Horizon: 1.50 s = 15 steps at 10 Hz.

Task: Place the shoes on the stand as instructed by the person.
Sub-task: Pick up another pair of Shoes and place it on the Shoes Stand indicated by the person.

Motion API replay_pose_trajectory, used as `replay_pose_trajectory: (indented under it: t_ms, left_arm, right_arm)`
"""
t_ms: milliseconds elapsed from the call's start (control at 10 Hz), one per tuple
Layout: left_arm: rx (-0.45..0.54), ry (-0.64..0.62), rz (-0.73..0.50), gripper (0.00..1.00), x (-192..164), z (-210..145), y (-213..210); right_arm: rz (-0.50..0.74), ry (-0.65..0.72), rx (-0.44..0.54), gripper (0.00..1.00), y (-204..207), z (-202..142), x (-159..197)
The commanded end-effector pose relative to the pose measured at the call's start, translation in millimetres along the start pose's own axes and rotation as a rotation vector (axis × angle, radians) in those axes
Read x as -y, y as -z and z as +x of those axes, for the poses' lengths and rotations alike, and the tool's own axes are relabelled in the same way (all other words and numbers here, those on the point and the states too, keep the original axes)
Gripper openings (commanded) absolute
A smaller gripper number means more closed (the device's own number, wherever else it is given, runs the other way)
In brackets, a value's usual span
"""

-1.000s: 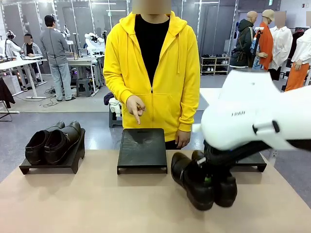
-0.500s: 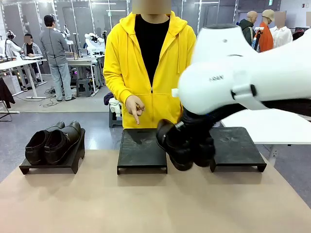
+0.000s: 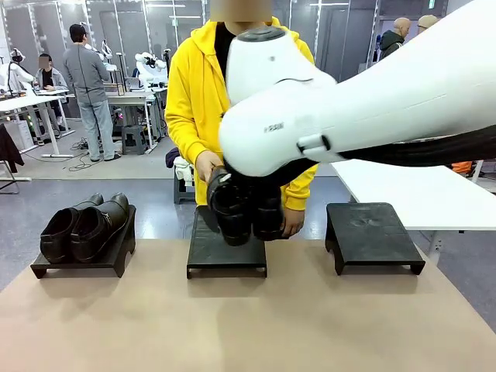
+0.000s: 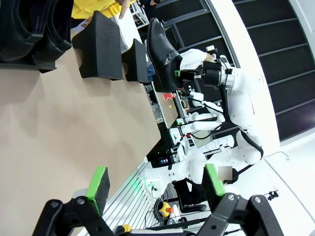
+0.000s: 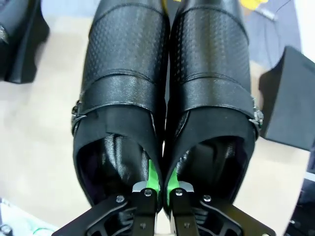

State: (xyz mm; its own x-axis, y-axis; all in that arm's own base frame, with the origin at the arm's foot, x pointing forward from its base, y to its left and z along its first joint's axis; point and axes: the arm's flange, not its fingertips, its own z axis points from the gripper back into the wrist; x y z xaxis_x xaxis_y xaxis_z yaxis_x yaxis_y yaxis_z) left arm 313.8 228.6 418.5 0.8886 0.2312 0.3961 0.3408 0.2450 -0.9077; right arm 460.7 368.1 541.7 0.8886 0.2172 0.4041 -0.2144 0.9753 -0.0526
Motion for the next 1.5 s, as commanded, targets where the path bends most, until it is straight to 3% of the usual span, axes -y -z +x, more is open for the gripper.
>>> replay_pose_trajectory:
  t_ms: [0, 700, 1000, 1400]
  left_arm:
    - [0.016, 0.022, 0.003, 0.96, 2.0, -0.5, 1.9]
    - [0.016, 0.022, 0.003, 0.96, 2.0, -0.5, 1.9]
    - [0.016, 0.022, 0.003, 0.96, 2.0, -0.5, 1.9]
    - [0.016, 0.022, 0.003, 0.96, 2.0, -0.5, 1.9]
  right_arm:
    - [-0.057, 0.056, 0.058, 0.07, 16.0, 34.5, -38.4]
    - [-0.064, 0.145, 0.112, 0.07, 101.1, 65.9, -60.5]
    - [-0.060, 0.182, 0.160, 0.07, 120.4, 64.6, -58.5]
    - [-0.063, 0.201, 0.146, 0.07, 141.2, 53.9, -49.1]
